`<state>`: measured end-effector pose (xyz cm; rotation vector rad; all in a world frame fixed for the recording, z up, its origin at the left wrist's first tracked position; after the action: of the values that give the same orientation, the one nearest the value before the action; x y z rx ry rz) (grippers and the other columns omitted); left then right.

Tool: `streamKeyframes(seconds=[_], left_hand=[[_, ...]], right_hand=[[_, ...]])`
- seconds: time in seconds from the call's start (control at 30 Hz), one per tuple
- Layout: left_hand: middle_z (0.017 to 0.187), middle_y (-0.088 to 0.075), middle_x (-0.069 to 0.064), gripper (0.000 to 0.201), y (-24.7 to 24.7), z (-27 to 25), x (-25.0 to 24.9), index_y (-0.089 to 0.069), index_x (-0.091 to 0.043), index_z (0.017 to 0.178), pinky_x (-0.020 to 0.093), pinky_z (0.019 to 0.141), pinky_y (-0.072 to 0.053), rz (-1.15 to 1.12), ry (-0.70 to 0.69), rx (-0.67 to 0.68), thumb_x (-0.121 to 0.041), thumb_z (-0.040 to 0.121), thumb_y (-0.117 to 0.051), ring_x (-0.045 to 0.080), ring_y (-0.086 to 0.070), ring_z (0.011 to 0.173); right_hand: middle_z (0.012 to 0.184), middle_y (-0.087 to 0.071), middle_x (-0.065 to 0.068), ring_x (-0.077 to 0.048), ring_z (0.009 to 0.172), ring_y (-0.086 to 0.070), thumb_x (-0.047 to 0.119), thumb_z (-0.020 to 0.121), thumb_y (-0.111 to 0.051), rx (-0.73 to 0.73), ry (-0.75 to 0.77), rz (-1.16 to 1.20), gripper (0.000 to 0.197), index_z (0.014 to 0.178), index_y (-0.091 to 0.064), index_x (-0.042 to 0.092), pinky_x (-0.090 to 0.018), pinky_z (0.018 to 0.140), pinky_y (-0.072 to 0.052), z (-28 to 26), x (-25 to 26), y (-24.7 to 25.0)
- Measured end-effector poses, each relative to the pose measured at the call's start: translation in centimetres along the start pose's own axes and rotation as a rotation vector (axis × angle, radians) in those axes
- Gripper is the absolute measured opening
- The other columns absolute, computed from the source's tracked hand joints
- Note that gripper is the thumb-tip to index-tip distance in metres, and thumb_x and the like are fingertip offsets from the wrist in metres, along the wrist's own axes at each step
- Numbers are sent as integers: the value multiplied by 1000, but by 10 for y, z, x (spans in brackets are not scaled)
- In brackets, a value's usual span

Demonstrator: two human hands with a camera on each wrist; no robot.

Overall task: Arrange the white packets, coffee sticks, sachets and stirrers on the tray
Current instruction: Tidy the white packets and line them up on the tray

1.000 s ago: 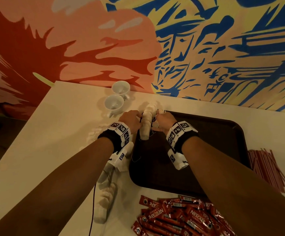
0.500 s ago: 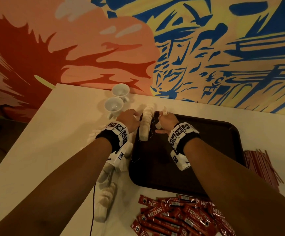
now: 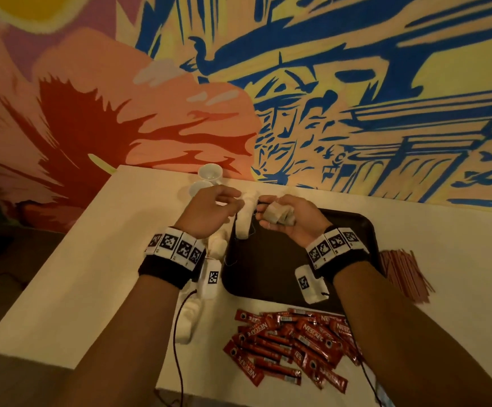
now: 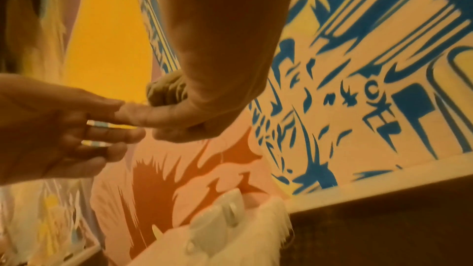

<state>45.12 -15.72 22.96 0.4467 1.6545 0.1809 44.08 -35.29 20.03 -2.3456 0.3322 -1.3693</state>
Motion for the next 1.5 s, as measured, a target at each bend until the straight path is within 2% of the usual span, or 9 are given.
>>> streamKeyframes(seconds=[0.17,0.27,0.43,0.57,0.77,0.93,1.1,1.3,1.5], left_hand=[[102,-71,5,19,1,-80,-12,-71,-13,113,26,72,-58,-176,-10,-56,-17,94,-68,19,-71,86],[105,-71,14,16,-8,-118,-2,-72,-11,109,30,73,-57,-253,20,-70,-13,94,-68,19,-69,81],[108,-71,19,17,-28,-155,12,-71,-10,109,29,72,-57,-314,58,-60,-16,95,-66,18,-67,81],[109,-72,11,20,-46,-184,15,-71,-13,114,27,73,-59,-330,44,8,-20,97,-63,18,-70,87],[100,-76,5,22,-69,-210,14,-71,-15,112,32,77,-60,-297,-10,119,-22,91,-72,18,-72,94],[96,-74,16,16,-74,-216,12,-71,-7,100,33,74,-58,-340,-8,58,-15,87,-75,23,-71,85],[87,-73,14,7,-71,-221,11,-66,-4,98,30,69,-58,-465,32,37,-5,91,-67,25,-70,80],[90,-74,22,14,-67,-230,19,-59,5,106,28,66,-58,-499,52,-12,-1,93,-61,23,-68,72],[94,-75,19,17,-58,-228,31,-67,5,105,28,71,-59,-467,55,-103,-7,95,-62,23,-68,78]], right_hand=[[128,-66,-21,-35,110,-67,19,108,-46,148,112,-139,34,133,-61,1,-42,81,-63,-73,-4,-14],[129,-68,-17,-29,102,-72,17,105,-54,136,153,-202,29,127,-65,1,-43,79,-63,-106,-16,-14],[107,-76,-7,-26,89,-70,20,100,-64,43,209,-282,21,114,-72,7,-39,69,-63,-143,-38,-13],[112,-75,-16,-26,86,-72,19,94,-73,-43,222,-279,25,112,-72,2,-36,64,-62,-164,-58,-10],[90,-74,-11,-24,81,-72,17,89,-78,-44,230,-218,13,97,-71,9,-37,69,-62,-189,-85,-15],[99,-76,-19,-28,83,-73,29,93,-74,-84,222,-174,31,110,-69,2,-39,77,-62,-207,-90,-13],[82,-74,-11,-24,78,-75,35,99,-66,-146,203,-95,32,103,-67,3,-47,85,-61,-215,-86,0],[89,-67,-11,-22,84,-72,35,104,-54,-125,272,-75,30,98,-63,7,-37,67,-61,-227,-73,10],[90,-70,-10,-23,86,-72,26,107,-49,-207,351,-24,24,106,-64,8,-38,70,-63,-235,-63,34]])
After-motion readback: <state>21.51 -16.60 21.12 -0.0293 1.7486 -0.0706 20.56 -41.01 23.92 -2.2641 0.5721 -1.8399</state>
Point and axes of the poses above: each hand's wrist, its own z-axis towards the middle knuckle, its own y-axis out of the back of the hand, x = y × z, the point moved 4 cm from there along z, towards the middle knuckle
